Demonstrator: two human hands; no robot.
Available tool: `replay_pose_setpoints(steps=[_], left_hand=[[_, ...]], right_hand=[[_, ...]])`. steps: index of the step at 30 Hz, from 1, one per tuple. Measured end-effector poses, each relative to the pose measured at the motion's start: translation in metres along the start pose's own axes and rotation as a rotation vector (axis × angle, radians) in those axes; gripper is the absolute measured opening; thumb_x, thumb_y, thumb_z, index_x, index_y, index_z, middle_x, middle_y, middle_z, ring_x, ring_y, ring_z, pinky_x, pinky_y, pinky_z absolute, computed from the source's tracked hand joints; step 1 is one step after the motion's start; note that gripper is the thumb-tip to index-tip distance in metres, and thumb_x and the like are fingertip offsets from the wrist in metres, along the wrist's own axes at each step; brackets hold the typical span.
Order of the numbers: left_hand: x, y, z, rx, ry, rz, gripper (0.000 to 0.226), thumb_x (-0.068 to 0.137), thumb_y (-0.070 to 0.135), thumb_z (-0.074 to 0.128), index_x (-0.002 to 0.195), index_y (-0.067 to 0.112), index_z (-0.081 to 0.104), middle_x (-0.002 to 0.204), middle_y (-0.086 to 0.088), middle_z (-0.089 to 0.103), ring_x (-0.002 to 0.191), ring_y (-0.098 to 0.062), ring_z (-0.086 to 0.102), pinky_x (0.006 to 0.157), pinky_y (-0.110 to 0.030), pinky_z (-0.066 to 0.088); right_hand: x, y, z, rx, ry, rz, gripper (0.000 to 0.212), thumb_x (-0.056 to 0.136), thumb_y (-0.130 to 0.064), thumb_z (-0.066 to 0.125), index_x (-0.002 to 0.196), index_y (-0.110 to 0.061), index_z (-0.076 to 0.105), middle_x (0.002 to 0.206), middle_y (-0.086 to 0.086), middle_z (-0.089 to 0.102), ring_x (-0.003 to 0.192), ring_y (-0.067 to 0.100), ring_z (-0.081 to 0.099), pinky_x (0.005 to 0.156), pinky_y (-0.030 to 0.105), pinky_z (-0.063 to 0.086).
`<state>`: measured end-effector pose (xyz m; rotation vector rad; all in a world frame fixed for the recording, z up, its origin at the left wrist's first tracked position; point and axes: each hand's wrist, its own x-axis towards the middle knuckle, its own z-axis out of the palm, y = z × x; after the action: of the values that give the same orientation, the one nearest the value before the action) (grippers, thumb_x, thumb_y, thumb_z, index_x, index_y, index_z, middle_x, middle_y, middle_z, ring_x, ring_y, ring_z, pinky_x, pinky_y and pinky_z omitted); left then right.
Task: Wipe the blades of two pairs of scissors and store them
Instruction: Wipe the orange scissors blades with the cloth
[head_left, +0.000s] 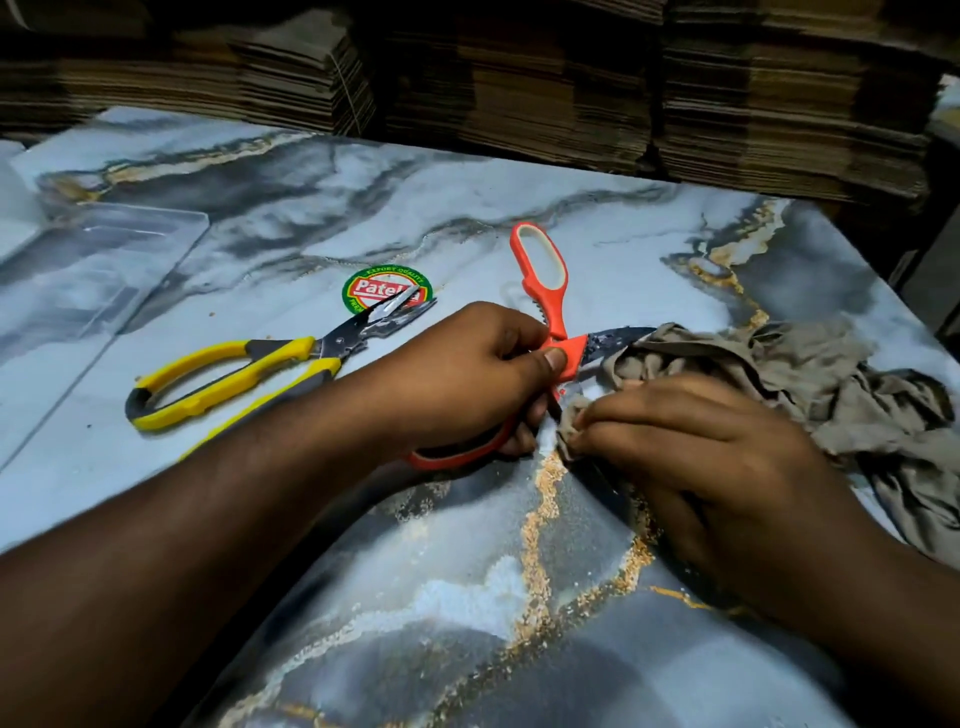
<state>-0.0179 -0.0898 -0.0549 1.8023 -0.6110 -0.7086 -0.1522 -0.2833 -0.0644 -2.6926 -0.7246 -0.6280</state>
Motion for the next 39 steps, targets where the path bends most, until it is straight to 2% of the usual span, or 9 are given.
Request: replay_pose_setpoints(steps=[5, 10, 13, 17, 19, 22, 26, 33, 39], left_hand=[[0.001, -0.001, -0.001, -0.033, -0.010, -0.017, 0.031, 0.111, 0.020, 0.049, 0.096, -0.003, 0.063, 0.063, -0.006, 0.060, 0.052, -0.020, 0.061, 0.048, -0.027, 0.052], [0.003, 0.000, -0.001, -0.001, -0.002, -0.021, 0.031, 0.111, 0.021, 0.049, 0.102, -0.005, 0.063, 0.062, -0.005, 0.060, 0.051, -0.020, 0.063, 0.049, -0.028, 0.054], [0.003, -0.001, -0.001, -0.024, 0.000, -0.020, 0.029, 0.112, 0.019, 0.048, 0.096, -0.001, 0.062, 0.061, -0.005, 0.059, 0.047, -0.019, 0.061, 0.047, -0.027, 0.053], [0.001, 0.001, -0.003, -0.032, 0.010, -0.008, 0.033, 0.112, 0.017, 0.048, 0.101, -0.011, 0.061, 0.061, -0.006, 0.060, 0.048, -0.020, 0.062, 0.049, -0.030, 0.056], [0.001, -0.001, -0.002, -0.038, 0.019, -0.012, 0.034, 0.111, 0.018, 0.048, 0.102, -0.012, 0.061, 0.062, -0.006, 0.060, 0.048, -0.019, 0.062, 0.050, -0.030, 0.057], [0.003, -0.002, -0.003, -0.047, 0.026, -0.024, 0.035, 0.112, 0.020, 0.049, 0.101, -0.011, 0.061, 0.059, -0.004, 0.061, 0.048, -0.022, 0.061, 0.049, -0.029, 0.054], [0.003, 0.001, -0.006, -0.036, -0.001, -0.050, 0.033, 0.111, 0.022, 0.051, 0.100, -0.005, 0.066, 0.056, -0.001, 0.064, 0.050, -0.025, 0.062, 0.050, -0.029, 0.052], [0.003, 0.000, -0.002, -0.017, 0.025, -0.001, 0.037, 0.107, 0.033, 0.056, 0.091, 0.001, 0.066, 0.056, -0.004, 0.062, 0.049, -0.026, 0.062, 0.050, -0.030, 0.052], [0.005, -0.003, -0.003, -0.097, 0.090, -0.009, 0.037, 0.108, 0.030, 0.055, 0.089, -0.001, 0.062, 0.058, -0.008, 0.058, 0.045, -0.025, 0.061, 0.048, -0.030, 0.052]], right_hand=[[-0.017, -0.004, -0.009, 0.089, -0.070, -0.039, 0.033, 0.084, 0.007, 0.070, 0.112, -0.008, 0.080, 0.126, -0.001, 0.074, 0.106, 0.028, 0.071, 0.095, 0.042, 0.056], [-0.004, -0.005, -0.008, 0.143, -0.022, 0.010, 0.028, 0.091, 0.002, 0.064, 0.108, -0.012, 0.081, 0.117, -0.008, 0.076, 0.100, 0.023, 0.073, 0.088, 0.039, 0.056], [-0.006, -0.001, -0.010, 0.200, -0.057, 0.063, 0.029, 0.092, 0.000, 0.065, 0.107, -0.019, 0.081, 0.116, -0.016, 0.077, 0.099, 0.015, 0.073, 0.101, 0.041, 0.053], [-0.020, 0.002, -0.025, 0.305, -0.070, 0.150, 0.016, 0.095, -0.028, 0.069, 0.104, -0.033, 0.081, 0.110, -0.021, 0.078, 0.097, 0.006, 0.075, 0.118, 0.037, 0.043], [-0.023, 0.004, -0.023, 0.353, -0.040, 0.187, 0.010, 0.095, -0.026, 0.074, 0.101, -0.032, 0.081, 0.107, -0.017, 0.079, 0.099, 0.009, 0.076, 0.115, 0.036, 0.045], [-0.024, 0.007, -0.016, 0.413, 0.091, 0.298, 0.018, 0.089, -0.013, 0.072, 0.100, -0.025, 0.078, 0.104, -0.011, 0.078, 0.103, 0.015, 0.075, 0.104, 0.038, 0.052], [-0.020, 0.002, -0.012, 0.464, 0.260, 0.419, 0.018, 0.091, -0.008, 0.065, 0.104, -0.020, 0.072, 0.110, -0.008, 0.075, 0.112, 0.016, 0.071, 0.099, 0.024, 0.052], [-0.011, 0.001, -0.011, 0.231, 0.030, 0.185, 0.020, 0.096, -0.026, 0.075, 0.114, -0.018, 0.080, 0.118, -0.005, 0.073, 0.113, 0.014, 0.071, 0.096, 0.027, 0.051], [-0.021, 0.000, -0.011, 0.178, 0.020, 0.130, 0.007, 0.092, -0.019, 0.075, 0.087, -0.016, 0.080, 0.097, -0.005, 0.071, 0.091, 0.017, 0.069, 0.080, 0.040, 0.054]])
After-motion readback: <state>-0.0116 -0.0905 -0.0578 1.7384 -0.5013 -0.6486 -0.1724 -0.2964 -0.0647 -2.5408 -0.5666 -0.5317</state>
